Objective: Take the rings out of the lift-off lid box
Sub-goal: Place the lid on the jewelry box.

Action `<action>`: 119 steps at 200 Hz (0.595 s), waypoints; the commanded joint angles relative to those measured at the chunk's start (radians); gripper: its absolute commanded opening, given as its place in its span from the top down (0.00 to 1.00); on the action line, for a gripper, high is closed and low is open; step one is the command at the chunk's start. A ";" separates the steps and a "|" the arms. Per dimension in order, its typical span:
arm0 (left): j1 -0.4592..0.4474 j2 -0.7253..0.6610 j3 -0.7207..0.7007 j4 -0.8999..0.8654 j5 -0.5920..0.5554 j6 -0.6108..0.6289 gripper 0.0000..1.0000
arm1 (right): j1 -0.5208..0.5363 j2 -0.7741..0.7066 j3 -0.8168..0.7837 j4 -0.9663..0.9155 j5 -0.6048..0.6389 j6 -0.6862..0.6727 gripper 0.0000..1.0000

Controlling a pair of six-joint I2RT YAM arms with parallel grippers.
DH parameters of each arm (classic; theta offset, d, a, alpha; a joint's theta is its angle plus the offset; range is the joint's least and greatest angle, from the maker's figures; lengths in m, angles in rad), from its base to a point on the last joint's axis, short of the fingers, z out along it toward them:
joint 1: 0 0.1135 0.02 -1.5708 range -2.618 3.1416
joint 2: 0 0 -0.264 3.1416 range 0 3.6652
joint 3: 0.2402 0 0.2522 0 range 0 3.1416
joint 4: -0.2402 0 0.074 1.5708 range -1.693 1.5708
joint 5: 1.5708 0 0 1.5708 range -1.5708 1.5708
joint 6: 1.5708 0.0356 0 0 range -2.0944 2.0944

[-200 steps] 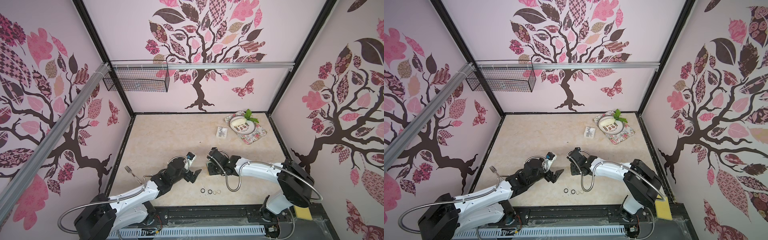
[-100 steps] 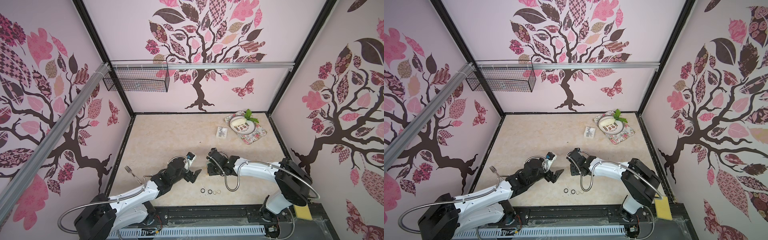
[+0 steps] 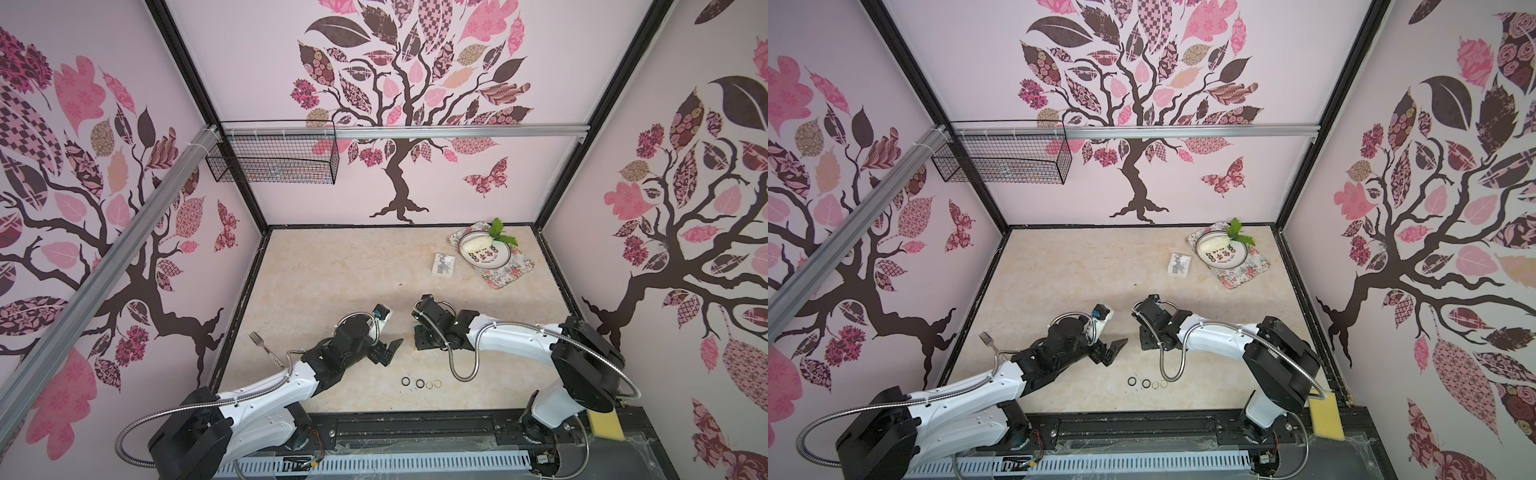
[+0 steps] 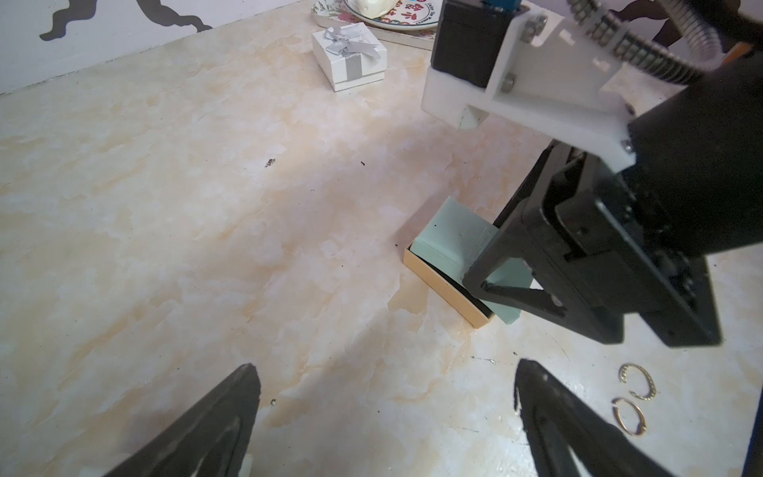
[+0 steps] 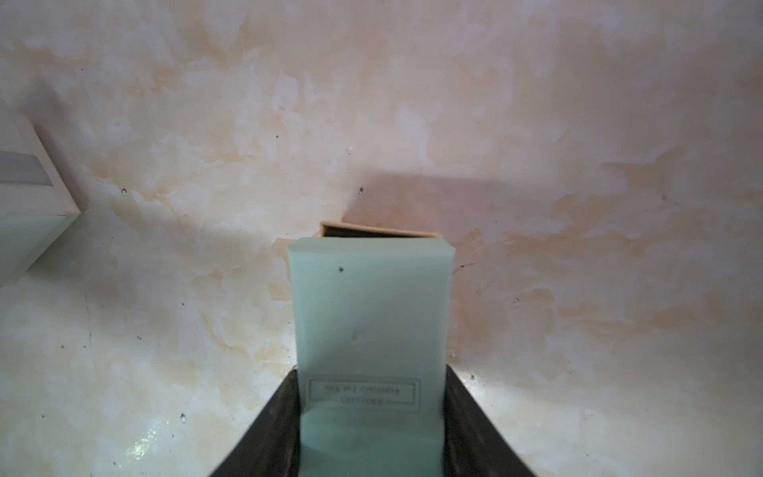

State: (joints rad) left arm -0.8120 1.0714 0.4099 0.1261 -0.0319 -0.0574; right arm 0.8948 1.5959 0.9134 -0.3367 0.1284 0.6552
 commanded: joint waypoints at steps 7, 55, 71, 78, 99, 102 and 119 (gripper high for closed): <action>0.004 -0.010 -0.026 0.020 0.010 -0.004 0.02 | 0.006 0.005 0.036 -0.019 0.021 0.083 0.48; 0.004 -0.009 -0.028 0.022 0.009 -0.006 0.02 | 0.006 0.033 0.041 -0.001 0.024 0.095 0.48; 0.004 -0.009 -0.029 0.023 0.010 -0.007 0.02 | 0.007 0.038 0.045 0.002 0.025 0.097 0.48; 0.004 -0.009 -0.031 0.025 0.009 -0.007 0.02 | 0.006 0.040 0.047 0.002 0.026 0.096 0.47; 0.004 -0.007 -0.032 0.027 0.010 -0.007 0.02 | 0.006 0.047 0.051 0.001 0.026 0.095 0.47; 0.004 -0.007 -0.033 0.027 0.010 -0.008 0.02 | 0.007 0.048 0.053 0.001 0.026 0.095 0.47; 0.004 -0.006 -0.033 0.029 0.010 -0.007 0.02 | 0.007 0.053 0.054 0.001 0.023 0.095 0.45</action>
State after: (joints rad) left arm -0.8120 1.0714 0.4080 0.1272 -0.0319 -0.0574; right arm 0.8948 1.6203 0.9318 -0.3279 0.1318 0.6632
